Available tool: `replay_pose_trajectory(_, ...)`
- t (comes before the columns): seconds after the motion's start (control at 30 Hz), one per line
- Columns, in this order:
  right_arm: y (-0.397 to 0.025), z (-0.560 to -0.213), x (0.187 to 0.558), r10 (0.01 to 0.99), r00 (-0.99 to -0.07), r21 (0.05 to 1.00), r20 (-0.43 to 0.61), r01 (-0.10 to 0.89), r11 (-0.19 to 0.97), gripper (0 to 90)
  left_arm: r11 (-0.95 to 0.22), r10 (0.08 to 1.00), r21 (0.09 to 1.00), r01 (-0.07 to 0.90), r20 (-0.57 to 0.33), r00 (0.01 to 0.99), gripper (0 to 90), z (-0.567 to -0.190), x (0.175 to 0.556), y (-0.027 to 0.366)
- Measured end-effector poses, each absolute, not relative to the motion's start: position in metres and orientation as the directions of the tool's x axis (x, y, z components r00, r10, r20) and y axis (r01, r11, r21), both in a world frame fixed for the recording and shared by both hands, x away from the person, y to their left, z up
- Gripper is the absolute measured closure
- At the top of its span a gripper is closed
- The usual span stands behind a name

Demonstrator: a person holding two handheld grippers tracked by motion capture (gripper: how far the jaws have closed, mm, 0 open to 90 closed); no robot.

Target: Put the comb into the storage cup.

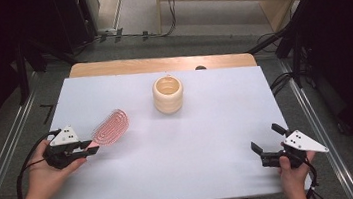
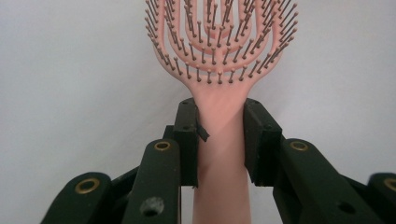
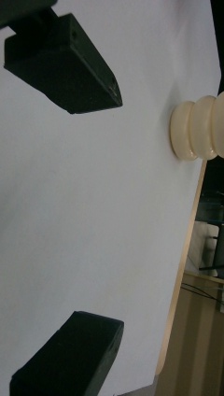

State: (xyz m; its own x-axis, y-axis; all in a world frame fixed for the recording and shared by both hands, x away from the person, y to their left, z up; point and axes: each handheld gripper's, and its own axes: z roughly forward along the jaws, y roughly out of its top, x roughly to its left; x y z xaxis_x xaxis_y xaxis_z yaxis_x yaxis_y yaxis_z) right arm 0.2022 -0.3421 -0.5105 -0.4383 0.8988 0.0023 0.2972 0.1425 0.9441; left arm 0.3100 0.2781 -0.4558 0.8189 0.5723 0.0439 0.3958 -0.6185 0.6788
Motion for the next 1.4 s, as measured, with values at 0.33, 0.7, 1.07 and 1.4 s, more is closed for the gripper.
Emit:
replay_pose_trajectory(0.33, -0.337, -0.504, 0.203, 0.885, -0.465, 0.947, 0.031, 0.296, 0.123, 0.0, -0.551, 0.589, 0.751, 0.363, 0.043, 0.807, 70.7, -0.451, 0.302, 0.274)
replay_pose_trajectory(0.7, -0.318, -0.485, 0.206, 0.861, -0.508, 0.955, 0.037, 0.272, 0.119, 0.0, -0.480, 0.607, 0.815, 0.326, 0.040, 0.794, 70.7, -0.446, 0.296, 0.266)
replay_pose_trajectory(1.07, -0.300, -0.466, 0.220, 0.841, -0.538, 0.957, 0.053, 0.268, 0.112, 0.0, -0.441, 0.602, 0.853, 0.279, 0.050, 0.797, 70.7, -0.439, 0.294, 0.249)
replay_pose_trajectory(1.4, -0.283, -0.453, 0.232, 0.823, -0.564, 0.960, 0.065, 0.261, 0.104, 0.0, -0.412, 0.593, 0.878, 0.246, 0.053, 0.804, 70.7, -0.437, 0.296, 0.226)
